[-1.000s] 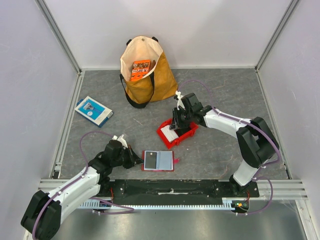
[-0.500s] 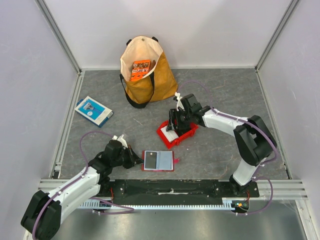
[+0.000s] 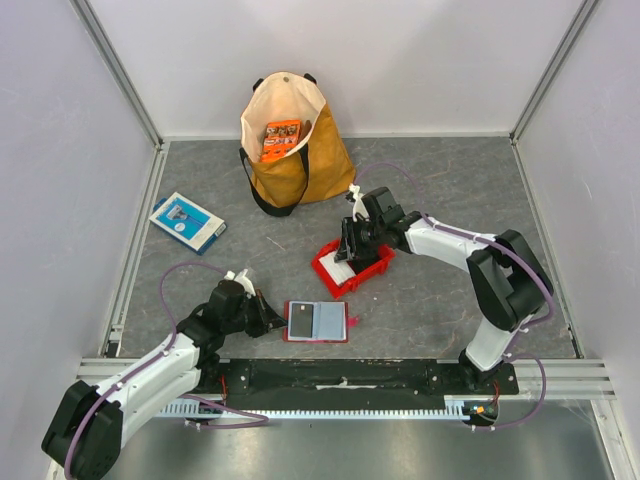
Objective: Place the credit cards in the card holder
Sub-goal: Pick up the credit card from the storage box.
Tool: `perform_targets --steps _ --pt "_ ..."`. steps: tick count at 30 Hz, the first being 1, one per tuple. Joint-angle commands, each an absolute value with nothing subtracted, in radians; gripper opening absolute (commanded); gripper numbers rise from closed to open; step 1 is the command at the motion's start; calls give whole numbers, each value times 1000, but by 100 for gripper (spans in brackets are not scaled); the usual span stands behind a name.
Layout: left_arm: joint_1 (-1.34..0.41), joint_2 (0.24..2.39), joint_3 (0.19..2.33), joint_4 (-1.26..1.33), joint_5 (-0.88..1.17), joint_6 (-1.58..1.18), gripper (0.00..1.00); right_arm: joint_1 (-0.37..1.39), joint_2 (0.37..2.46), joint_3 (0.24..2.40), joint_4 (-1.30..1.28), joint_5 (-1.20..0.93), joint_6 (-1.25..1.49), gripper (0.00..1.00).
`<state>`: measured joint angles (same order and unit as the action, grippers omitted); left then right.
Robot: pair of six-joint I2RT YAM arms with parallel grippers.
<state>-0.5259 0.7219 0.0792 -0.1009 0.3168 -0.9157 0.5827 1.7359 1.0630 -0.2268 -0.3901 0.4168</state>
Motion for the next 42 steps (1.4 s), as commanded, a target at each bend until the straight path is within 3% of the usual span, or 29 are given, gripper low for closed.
perform_targets --steps 1,6,8,12,26,29,35,42 --pt "-528 727 97 -89 322 -913 2 581 1687 1063 -210 -426 414 43" --pt "-526 729 97 -84 325 -914 2 578 1675 1057 -213 -426 413 31" --pt "-528 730 97 -83 324 -914 2 577 1671 1061 -215 -426 411 20" --pt "-526 735 97 -78 327 -914 2 572 1667 1063 -218 -428 414 15" --pt "-526 741 97 -72 330 -913 2 581 1663 1063 -252 -244 399 8" --pt "-526 744 97 -71 330 -913 2 624 1654 1069 -259 -125 385 0" --pt "-526 749 98 -66 330 -913 2 750 1692 1127 -360 214 316 0" --pt "-526 747 91 -58 328 -916 2 755 1631 1091 -371 360 226 0"
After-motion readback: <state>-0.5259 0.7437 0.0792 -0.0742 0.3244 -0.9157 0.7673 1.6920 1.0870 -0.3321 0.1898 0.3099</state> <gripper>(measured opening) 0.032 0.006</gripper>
